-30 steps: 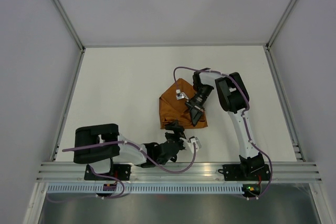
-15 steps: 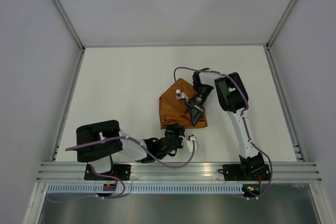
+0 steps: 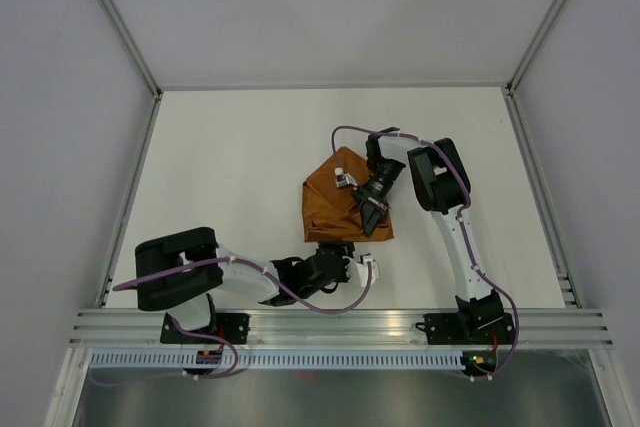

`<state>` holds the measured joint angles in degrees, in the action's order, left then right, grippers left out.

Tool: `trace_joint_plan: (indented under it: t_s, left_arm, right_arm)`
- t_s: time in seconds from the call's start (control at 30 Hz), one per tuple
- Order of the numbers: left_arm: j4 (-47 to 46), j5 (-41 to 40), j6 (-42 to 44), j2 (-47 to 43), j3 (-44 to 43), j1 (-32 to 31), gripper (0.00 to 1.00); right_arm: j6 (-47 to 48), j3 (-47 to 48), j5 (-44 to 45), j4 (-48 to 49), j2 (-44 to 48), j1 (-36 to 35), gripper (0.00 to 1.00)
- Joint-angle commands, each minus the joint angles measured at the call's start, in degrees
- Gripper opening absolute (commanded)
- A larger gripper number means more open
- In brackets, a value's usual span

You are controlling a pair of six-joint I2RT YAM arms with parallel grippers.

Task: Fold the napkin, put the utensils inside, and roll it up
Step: Roll the napkin with the utensil

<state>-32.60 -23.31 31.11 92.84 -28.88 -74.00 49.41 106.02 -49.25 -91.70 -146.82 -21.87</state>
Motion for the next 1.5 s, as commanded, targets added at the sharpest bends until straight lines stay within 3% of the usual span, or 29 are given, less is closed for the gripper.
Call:
trace_joint_plan:
  t_s: [0.0,0.23,0.43,0.83,1.13,1.23,1.33,1.47]
  left_arm:
    - [0.0,2.48,-2.64,-0.64,-1.61,0.34,0.57]
    - [-3.16,2.48,-0.97,1.64,-2.14,1.49,0.66]
    - [-5.46,3.62,1.93,4.37,-2.84,4.38,0.66]
    - [-0.63,10.73,3.25,7.35,-5.74,9.13,0.57]
    - [4.2,15.39,3.78,9.11,-8.03,11.77,0.56]
    - [1.42,13.39,3.95,7.98,-6.63,11.86,0.57]
    - [-2.55,11.89,3.69,4.21,-4.78,11.86,0.66]
    - [1.65,14.08,0.97,-0.46,-5.13,11.77,0.68]
  right_arm:
    - [2.88,4.01,9.27,9.27,-6.62,1.04,0.0]
    - [2.53,3.68,9.09,8.29,-6.99,1.48,0.0]
    - [3.5,2.27,9.18,8.2,-6.37,1.56,0.0]
    - [2.97,2.62,9.09,8.38,-6.72,1.56,0.0]
    - [2.98,2.7,9.0,8.38,-6.72,1.56,0.0]
    - [2.98,2.62,9.0,8.38,-6.72,1.48,0.0]
    - [2.71,2.79,9.0,8.47,-6.81,1.48,0.0]
    - [2.19,2.97,8.91,8.47,-7.07,1.48,0.0]
